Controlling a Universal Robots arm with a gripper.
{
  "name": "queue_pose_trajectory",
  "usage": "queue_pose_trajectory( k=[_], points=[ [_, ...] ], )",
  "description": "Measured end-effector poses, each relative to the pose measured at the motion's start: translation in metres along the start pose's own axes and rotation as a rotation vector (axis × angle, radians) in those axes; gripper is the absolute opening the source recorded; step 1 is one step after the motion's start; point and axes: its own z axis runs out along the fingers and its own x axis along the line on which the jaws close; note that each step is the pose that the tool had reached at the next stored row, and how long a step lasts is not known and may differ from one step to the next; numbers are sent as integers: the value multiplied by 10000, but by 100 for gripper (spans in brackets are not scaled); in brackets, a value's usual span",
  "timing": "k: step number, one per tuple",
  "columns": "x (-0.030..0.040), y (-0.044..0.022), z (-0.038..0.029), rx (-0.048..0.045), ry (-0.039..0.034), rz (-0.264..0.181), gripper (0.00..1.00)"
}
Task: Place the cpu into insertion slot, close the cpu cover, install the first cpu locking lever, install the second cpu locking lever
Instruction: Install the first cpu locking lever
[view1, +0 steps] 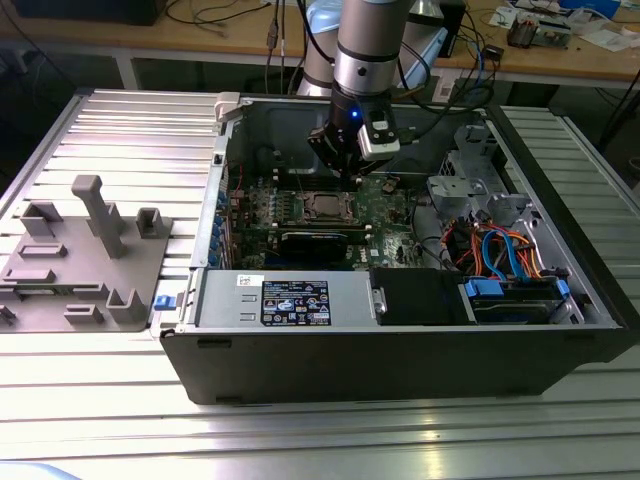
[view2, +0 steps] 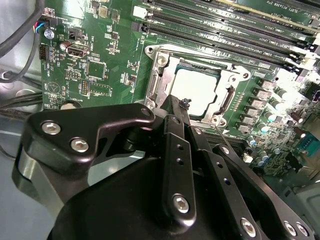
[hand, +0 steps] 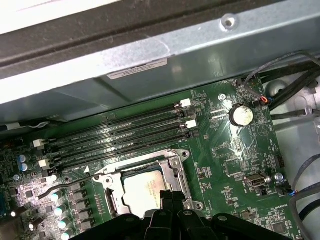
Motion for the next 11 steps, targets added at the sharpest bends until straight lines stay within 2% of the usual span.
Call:
queue_pose_trajectory(
  k=[11],
  points=[
    [0, 0, 0, 1, 0, -118, 11]
  ],
)
